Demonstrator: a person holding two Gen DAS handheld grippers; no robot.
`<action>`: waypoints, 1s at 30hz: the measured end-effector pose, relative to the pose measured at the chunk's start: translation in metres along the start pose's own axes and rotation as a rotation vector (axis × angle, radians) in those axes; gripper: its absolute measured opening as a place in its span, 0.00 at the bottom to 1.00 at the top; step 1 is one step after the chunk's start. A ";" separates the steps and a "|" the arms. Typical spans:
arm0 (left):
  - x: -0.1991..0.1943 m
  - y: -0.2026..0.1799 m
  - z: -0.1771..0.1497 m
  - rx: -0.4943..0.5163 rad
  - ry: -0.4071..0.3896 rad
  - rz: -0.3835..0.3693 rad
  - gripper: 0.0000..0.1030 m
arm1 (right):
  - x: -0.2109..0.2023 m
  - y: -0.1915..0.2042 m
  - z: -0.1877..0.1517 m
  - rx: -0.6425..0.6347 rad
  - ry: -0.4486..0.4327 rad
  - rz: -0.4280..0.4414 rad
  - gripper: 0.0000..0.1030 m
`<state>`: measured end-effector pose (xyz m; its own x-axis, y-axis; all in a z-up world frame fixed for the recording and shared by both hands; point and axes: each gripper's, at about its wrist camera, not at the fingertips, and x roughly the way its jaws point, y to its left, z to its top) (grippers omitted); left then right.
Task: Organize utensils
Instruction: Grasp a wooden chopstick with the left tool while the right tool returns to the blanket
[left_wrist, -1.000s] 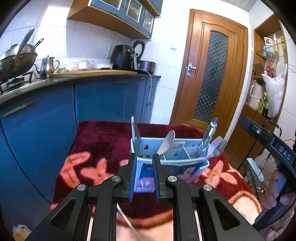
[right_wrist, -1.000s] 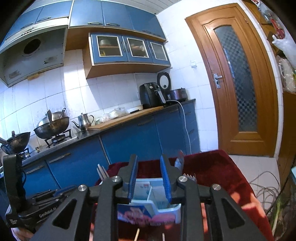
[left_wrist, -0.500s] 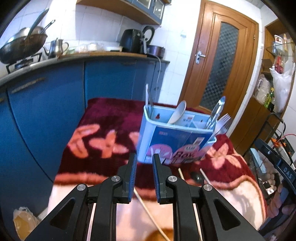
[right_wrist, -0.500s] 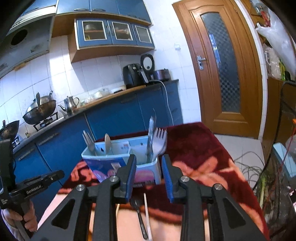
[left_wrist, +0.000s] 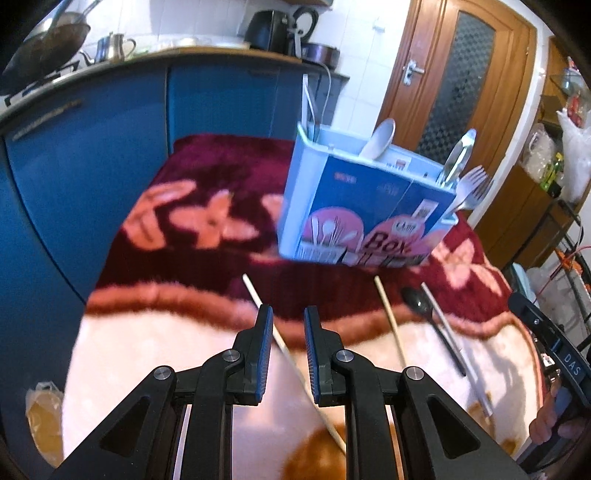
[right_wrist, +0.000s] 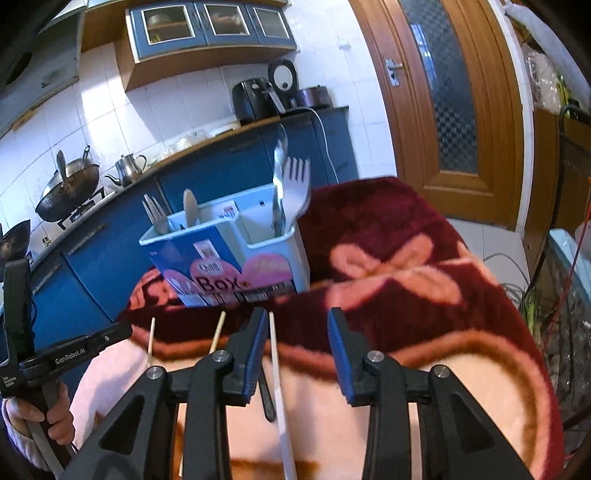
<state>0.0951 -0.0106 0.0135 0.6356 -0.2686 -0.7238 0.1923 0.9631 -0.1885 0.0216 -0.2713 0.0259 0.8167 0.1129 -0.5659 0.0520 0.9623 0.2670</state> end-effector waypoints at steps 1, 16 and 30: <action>0.003 0.000 -0.001 -0.002 0.013 0.003 0.17 | 0.001 -0.002 -0.002 0.006 0.006 -0.001 0.37; 0.036 0.007 -0.005 -0.055 0.137 0.032 0.17 | 0.006 -0.018 -0.013 0.053 0.042 0.018 0.44; 0.050 0.001 0.005 -0.002 0.202 0.036 0.17 | 0.012 -0.029 -0.017 0.087 0.066 0.012 0.44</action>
<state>0.1313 -0.0232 -0.0197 0.4792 -0.2249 -0.8484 0.1708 0.9720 -0.1612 0.0196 -0.2934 -0.0020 0.7783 0.1428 -0.6115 0.0945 0.9361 0.3388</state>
